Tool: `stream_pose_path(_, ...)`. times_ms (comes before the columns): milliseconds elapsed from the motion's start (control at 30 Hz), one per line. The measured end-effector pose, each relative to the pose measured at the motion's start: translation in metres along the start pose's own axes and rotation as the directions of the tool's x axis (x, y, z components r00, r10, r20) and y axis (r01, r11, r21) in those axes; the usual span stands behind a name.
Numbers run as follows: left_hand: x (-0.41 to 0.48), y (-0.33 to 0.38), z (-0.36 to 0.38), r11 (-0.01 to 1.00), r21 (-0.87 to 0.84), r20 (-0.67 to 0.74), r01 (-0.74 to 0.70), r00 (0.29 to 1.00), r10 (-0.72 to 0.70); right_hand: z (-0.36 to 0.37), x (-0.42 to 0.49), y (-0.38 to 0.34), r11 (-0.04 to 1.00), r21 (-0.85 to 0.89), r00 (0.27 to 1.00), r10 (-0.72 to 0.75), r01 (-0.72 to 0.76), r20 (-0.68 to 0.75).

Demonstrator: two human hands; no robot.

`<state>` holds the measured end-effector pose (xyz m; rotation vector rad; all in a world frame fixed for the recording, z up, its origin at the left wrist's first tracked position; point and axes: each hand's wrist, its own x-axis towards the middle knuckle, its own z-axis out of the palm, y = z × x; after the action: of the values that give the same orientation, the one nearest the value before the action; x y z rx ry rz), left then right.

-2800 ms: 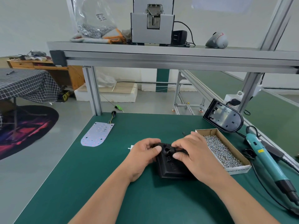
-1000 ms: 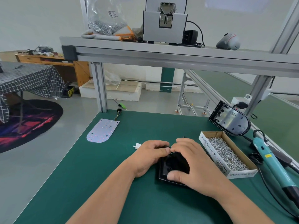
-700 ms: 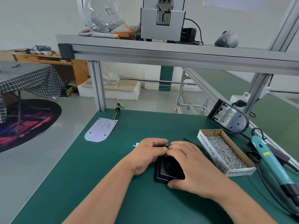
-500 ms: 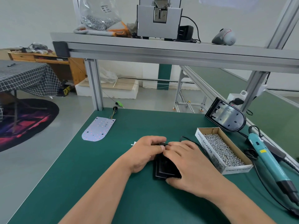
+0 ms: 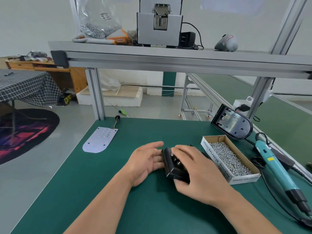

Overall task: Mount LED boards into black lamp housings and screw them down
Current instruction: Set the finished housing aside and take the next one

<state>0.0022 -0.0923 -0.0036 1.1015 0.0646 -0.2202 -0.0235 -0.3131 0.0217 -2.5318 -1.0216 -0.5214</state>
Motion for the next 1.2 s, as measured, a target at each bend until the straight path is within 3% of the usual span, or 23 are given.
stream_pose_path(67, 0.002, -0.002, 0.003, 0.967, 0.255, -0.120, -0.026, 0.991, 0.058, -0.009, 0.000, 0.006, 0.996, 0.065, 0.991, 0.065, -0.058, -0.119)
stream_pose_path(100, 0.001, -0.004, 0.005, 0.882, 0.471, -0.157, -0.026, 0.981, 0.113, -0.015, 0.000, 0.008, 0.989, 0.119, 0.979, 0.109, -0.089, -0.171)
stream_pose_path(167, -0.001, -0.009, 0.009, 0.549, 0.835, -0.104, -0.039, 0.968, 0.228, -0.023, -0.002, 0.013, 0.959, 0.250, 0.952, 0.194, -0.133, -0.238)
stream_pose_path(200, -0.002, -0.011, 0.011, 0.352, 0.934, -0.038, -0.058, 0.965, 0.259, -0.025, -0.003, 0.013, 0.939, 0.314, 0.939, 0.229, -0.143, -0.258)
stream_pose_path(267, -0.003, -0.013, 0.013, 0.006, 0.995, 0.093, -0.098, 0.958, 0.270, -0.026, -0.003, 0.014, 0.887, 0.436, 0.914, 0.293, -0.151, -0.280)
stream_pose_path(300, -0.004, -0.013, 0.014, -0.095, 0.989, 0.133, -0.112, 0.956, 0.261, -0.025, -0.002, 0.015, 0.855, 0.496, 0.900, 0.328, -0.153, -0.287)
stream_pose_path(433, -0.006, -0.006, 0.014, -0.189, 0.975, 0.164, -0.120, 0.957, 0.239, -0.029, 0.000, 0.024, 0.690, 0.710, 0.832, 0.471, -0.138, -0.295)
stream_pose_path(567, -0.009, -0.008, 0.019, -0.260, 0.963, 0.151, -0.070, 0.940, 0.307, -0.030, 0.003, 0.028, 0.303, 0.951, 0.725, 0.668, -0.056, -0.170)
stream_pose_path(667, -0.010, -0.007, 0.021, -0.197, 0.980, 0.102, -0.027, 0.919, 0.381, -0.028, 0.006, 0.028, 0.024, 0.999, 0.665, 0.747, -0.046, 0.013)
stream_pose_path(767, -0.012, -0.005, 0.024, 0.065, 0.995, 0.036, -0.071, 0.899, 0.437, -0.021, 0.008, 0.026, -0.106, 0.984, 0.670, 0.721, -0.145, 0.176)
stream_pose_path(867, -0.015, -0.009, 0.027, 0.429, 0.889, -0.019, -0.162, 0.921, 0.388, -0.013, 0.010, 0.023, -0.047, 0.964, 0.707, 0.671, -0.260, 0.224)
stream_pose_path(933, -0.015, -0.010, 0.028, 0.581, 0.788, -0.015, -0.204, 0.937, 0.349, -0.012, 0.009, 0.023, 0.038, 0.952, 0.738, 0.641, -0.305, 0.211)
stream_pose_path(1100, -0.012, -0.007, 0.031, 0.814, 0.516, -0.023, -0.267, 0.946, 0.325, -0.020, 0.007, 0.024, 0.239, 0.902, 0.795, 0.585, -0.360, 0.162)
stream_pose_path(1200, -0.013, -0.006, 0.031, 0.858, 0.438, -0.027, -0.268, 0.950, 0.310, -0.020, 0.008, 0.025, 0.286, 0.882, 0.805, 0.572, -0.376, 0.158)
